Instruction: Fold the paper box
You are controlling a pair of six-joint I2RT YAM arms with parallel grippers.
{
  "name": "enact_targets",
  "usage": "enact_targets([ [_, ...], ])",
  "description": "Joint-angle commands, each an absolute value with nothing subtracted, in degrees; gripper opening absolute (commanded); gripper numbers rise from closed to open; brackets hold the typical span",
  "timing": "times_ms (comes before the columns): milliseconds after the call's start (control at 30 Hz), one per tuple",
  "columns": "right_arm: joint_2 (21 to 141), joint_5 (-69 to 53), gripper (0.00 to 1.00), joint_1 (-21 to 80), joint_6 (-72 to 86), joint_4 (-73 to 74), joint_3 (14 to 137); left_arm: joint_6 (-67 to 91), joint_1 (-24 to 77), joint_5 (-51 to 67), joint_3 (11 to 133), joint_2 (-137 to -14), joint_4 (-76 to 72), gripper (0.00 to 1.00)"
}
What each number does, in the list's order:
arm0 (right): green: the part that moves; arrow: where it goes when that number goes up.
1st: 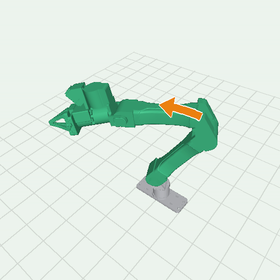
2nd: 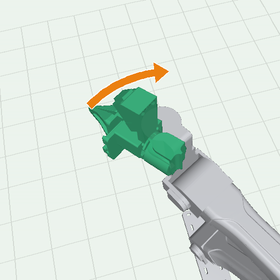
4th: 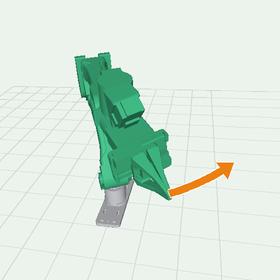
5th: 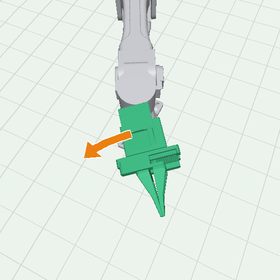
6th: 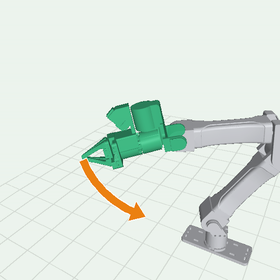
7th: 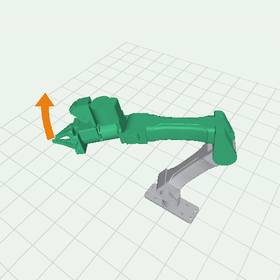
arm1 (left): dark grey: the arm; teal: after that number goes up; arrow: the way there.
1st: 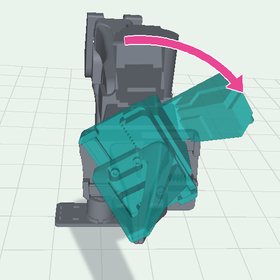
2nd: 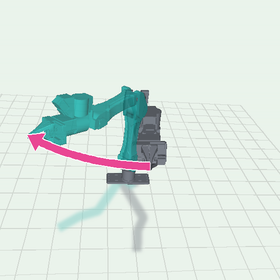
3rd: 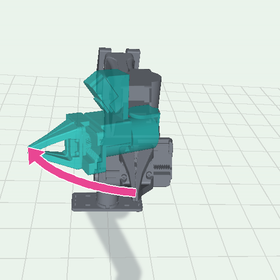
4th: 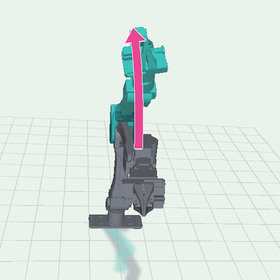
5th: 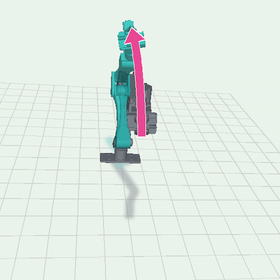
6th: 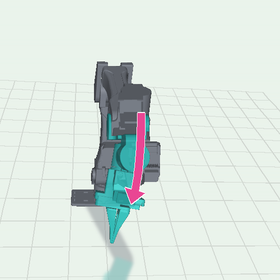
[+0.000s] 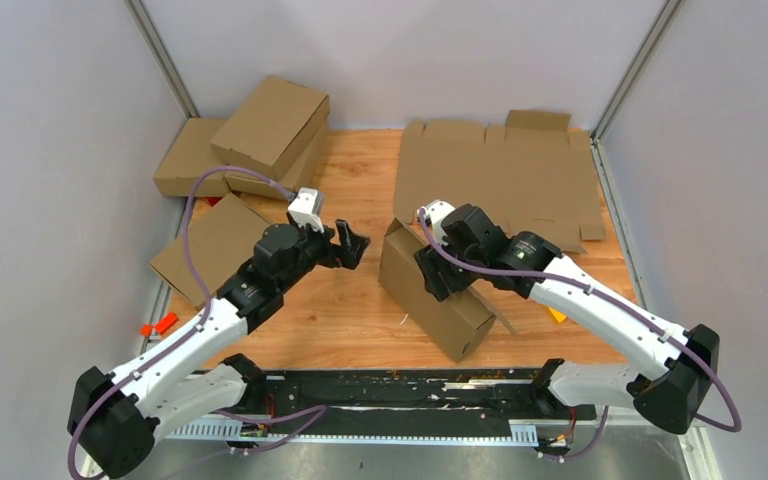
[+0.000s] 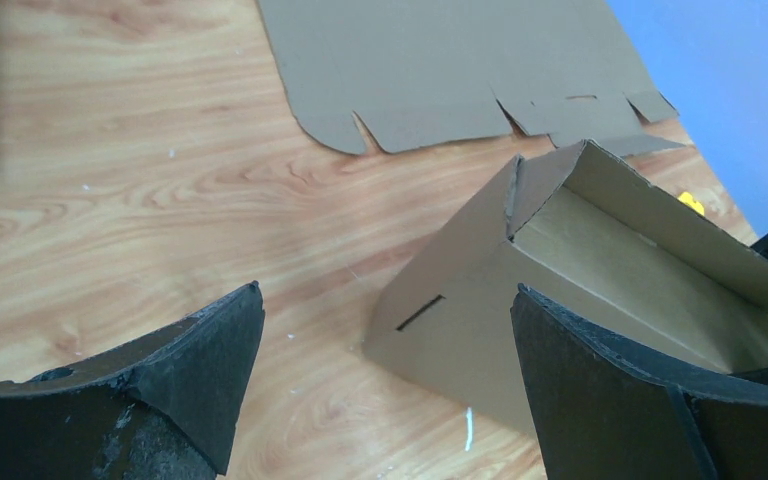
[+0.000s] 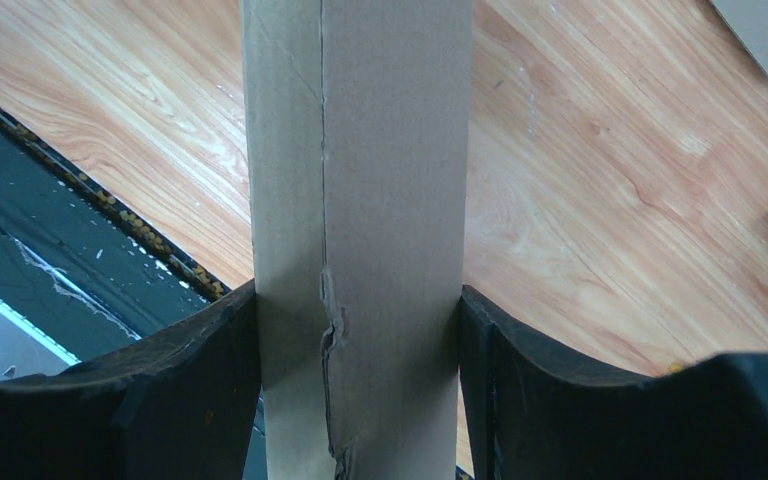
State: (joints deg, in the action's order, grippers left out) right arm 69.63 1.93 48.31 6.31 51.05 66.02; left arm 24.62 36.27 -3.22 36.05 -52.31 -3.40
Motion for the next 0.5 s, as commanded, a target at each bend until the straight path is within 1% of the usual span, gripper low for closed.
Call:
enact_targets([
  [0,69.39,-4.67,0.51,49.11,7.81,47.66,64.12,30.69,36.28,-0.92,39.03,-54.23,-4.13,1.00],
  [133,70.49,-4.87,0.51,49.62,7.37,47.42,64.63,31.36,36.23,2.01,40.42,-55.51,-7.31,1.00],
  [233,71.76,-4.02,0.51,50.28,7.21,47.62,64.94,34.42,36.25,0.22,39.00,-54.58,-12.61,1.00],
  [467,73.14,-2.84,0.51,51.31,7.14,47.16,64.78,37.59,36.26,-0.68,45.29,-59.95,-10.09,1.00],
])
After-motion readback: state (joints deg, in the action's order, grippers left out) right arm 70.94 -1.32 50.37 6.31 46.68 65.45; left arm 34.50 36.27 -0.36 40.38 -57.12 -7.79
